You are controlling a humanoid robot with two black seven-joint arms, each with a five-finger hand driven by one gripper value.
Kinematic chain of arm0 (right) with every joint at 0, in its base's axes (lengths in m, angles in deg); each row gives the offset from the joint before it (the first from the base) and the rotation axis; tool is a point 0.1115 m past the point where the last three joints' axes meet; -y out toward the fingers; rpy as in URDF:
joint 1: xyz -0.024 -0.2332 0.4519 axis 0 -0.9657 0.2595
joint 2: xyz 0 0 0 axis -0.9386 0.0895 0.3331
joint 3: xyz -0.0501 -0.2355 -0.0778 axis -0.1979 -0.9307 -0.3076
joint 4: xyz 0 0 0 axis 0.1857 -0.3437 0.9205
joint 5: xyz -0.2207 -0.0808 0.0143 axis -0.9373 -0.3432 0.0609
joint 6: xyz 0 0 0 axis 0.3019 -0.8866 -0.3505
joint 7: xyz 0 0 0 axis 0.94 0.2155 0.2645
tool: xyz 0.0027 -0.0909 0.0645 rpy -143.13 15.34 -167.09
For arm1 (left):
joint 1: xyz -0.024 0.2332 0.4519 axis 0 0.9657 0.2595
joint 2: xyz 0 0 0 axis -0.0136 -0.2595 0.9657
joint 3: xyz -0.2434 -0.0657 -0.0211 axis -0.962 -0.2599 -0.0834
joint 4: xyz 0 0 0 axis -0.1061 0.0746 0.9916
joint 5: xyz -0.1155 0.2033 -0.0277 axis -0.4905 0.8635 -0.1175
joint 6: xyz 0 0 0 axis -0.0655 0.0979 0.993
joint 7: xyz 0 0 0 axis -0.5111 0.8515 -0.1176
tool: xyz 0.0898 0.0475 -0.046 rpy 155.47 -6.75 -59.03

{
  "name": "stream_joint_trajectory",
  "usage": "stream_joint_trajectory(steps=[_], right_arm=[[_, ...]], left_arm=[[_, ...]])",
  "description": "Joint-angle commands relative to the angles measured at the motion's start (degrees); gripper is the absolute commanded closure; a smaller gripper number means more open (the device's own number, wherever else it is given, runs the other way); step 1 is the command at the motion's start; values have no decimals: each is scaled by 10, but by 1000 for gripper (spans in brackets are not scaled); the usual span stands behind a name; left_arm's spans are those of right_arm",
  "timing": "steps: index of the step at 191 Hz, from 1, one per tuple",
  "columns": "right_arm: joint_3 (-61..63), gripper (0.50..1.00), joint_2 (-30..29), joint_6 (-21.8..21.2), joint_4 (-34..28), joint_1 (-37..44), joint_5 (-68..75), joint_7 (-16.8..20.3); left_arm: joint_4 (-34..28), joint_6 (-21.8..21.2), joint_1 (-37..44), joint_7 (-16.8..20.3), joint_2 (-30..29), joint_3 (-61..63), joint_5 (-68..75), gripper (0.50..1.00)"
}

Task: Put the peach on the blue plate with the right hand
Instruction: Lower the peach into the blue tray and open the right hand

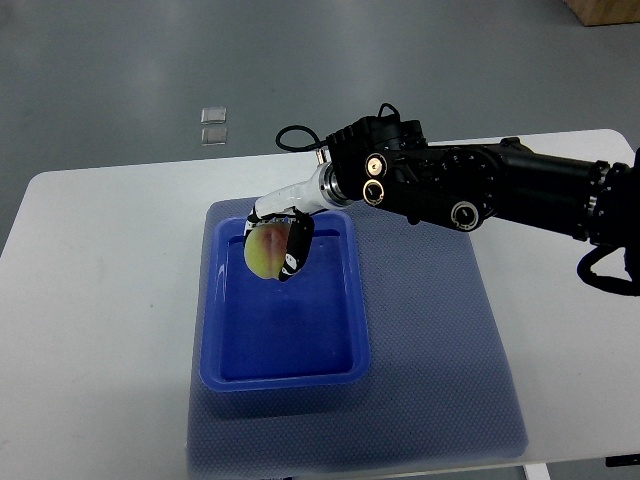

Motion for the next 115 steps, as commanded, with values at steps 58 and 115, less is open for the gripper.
stream_joint_trajectory(steps=[58,115], right_arm=[[-3,840,0,-1,-6,-40,-3,-5],[-5,644,0,-1,-6,-60,-4,-17]], left_arm=[[1,0,0,0,0,0,1,500],[1,0,0,0,0,0,1,500]])
